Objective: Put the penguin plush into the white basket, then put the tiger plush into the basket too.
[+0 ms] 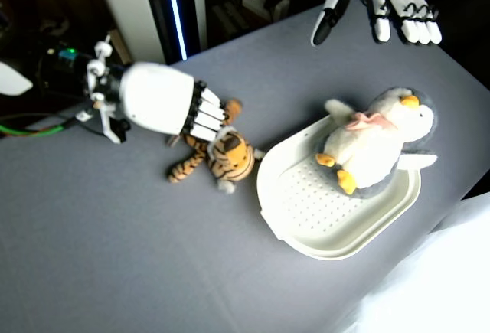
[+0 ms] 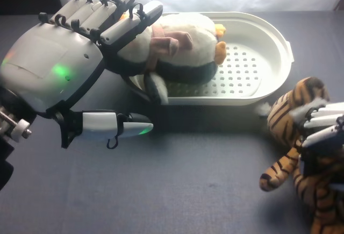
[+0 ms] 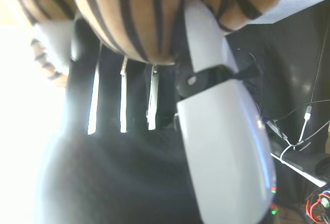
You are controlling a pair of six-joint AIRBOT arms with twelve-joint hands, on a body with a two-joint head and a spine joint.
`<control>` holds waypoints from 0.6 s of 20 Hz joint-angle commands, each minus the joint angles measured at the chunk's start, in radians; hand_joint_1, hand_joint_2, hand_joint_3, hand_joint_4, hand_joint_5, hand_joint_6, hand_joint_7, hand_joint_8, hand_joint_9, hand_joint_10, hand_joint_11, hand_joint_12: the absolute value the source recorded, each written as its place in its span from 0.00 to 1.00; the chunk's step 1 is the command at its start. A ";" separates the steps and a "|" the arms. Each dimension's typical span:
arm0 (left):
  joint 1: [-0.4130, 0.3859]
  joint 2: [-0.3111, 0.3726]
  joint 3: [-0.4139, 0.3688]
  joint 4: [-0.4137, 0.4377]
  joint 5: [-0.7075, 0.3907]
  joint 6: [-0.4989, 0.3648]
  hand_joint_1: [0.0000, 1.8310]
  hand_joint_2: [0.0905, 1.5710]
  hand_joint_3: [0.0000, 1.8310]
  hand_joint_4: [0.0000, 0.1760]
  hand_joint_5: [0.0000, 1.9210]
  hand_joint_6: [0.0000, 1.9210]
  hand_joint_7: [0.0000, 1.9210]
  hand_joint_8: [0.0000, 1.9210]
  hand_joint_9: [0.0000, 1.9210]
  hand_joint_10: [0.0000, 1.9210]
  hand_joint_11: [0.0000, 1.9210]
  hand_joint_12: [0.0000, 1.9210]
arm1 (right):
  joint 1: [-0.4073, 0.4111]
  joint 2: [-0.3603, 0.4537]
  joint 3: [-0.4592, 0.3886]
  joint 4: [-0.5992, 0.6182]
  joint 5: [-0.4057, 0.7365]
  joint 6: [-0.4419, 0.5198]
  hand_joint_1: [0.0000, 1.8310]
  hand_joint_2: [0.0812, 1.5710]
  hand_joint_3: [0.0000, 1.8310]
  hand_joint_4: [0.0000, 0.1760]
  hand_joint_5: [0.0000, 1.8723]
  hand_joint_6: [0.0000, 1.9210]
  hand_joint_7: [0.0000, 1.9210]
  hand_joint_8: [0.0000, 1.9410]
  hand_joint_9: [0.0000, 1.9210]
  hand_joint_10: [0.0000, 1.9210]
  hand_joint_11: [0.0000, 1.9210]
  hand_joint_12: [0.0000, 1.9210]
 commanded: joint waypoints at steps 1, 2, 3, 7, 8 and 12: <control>-0.007 -0.002 -0.004 0.028 -0.135 -0.004 0.37 0.47 0.00 0.98 0.04 0.00 0.00 0.00 0.00 0.00 0.00 0.00 | 0.020 0.018 -0.003 0.043 0.209 -0.002 0.66 0.76 0.00 0.00 0.52 0.52 0.31 0.77 0.28 0.71 0.22 0.81; -0.006 -0.001 -0.005 0.028 -0.137 -0.004 0.37 0.48 0.00 0.89 0.04 0.00 0.00 0.00 0.00 0.00 0.00 0.00 | 0.031 0.031 -0.007 0.060 0.258 -0.016 0.67 0.75 0.00 0.00 0.54 0.51 0.33 0.73 0.30 0.66 0.24 0.78; -0.005 -0.001 -0.006 0.028 -0.139 -0.004 0.37 0.48 0.00 0.92 0.05 0.01 0.00 0.00 0.00 0.00 0.00 0.00 | 0.045 0.041 -0.012 0.091 0.324 -0.050 0.68 0.72 0.00 0.00 0.57 0.46 0.39 0.66 0.34 0.63 0.29 0.74; -0.005 -0.003 -0.005 0.028 -0.141 -0.004 0.38 0.47 0.00 0.92 0.05 0.01 0.00 0.00 0.00 0.00 0.00 0.00 | 0.130 0.036 -0.013 0.168 0.451 -0.168 0.72 0.80 0.00 0.00 0.41 0.67 0.26 0.73 0.34 0.84 0.33 0.72; -0.005 -0.003 -0.005 0.028 -0.144 -0.004 0.38 0.47 0.00 0.93 0.05 0.01 0.00 0.00 0.00 0.00 0.00 0.00 | 0.165 0.021 -0.002 0.175 0.444 -0.199 0.72 0.80 0.00 0.00 0.42 0.69 0.28 0.75 0.30 0.83 0.26 0.63; -0.001 -0.002 -0.004 0.028 -0.153 -0.015 0.39 0.46 0.00 0.95 0.05 0.00 0.00 0.00 0.00 0.00 0.00 0.00 | 0.364 -0.115 0.151 0.171 0.236 -0.158 0.67 0.74 0.00 0.00 0.54 0.45 0.38 0.76 0.41 0.67 0.36 0.83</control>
